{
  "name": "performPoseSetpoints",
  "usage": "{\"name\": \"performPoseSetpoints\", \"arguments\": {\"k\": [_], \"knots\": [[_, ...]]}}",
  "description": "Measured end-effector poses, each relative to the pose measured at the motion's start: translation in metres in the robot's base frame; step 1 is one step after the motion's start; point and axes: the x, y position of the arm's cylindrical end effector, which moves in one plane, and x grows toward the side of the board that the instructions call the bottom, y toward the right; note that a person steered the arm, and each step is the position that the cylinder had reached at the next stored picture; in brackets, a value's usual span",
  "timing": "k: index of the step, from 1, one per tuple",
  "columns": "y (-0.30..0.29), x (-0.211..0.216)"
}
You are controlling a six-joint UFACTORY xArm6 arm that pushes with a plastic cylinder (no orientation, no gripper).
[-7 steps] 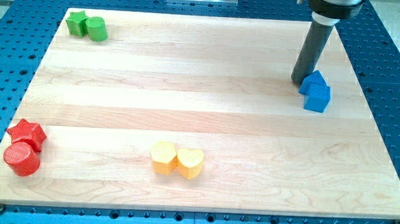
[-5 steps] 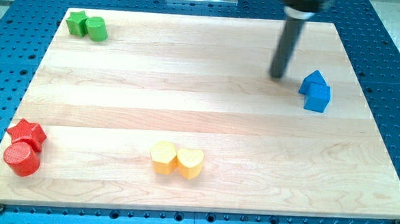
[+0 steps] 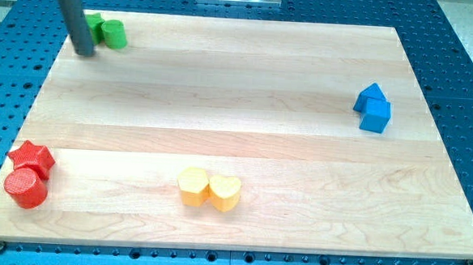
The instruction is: Move the green circle to the top left corner
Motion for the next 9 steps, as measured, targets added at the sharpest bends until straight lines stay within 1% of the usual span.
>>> {"name": "performPoseSetpoints", "arguments": {"k": [1,2,3,4,5,6,7,8,9], "knots": [[-0.023,-0.009],[-0.007,-0.037],[0.035,-0.052],[0.102,-0.049],[0.190,-0.026],[0.188,0.020],[0.142,0.020],[0.121,-0.017],[0.090,-0.023]]}}
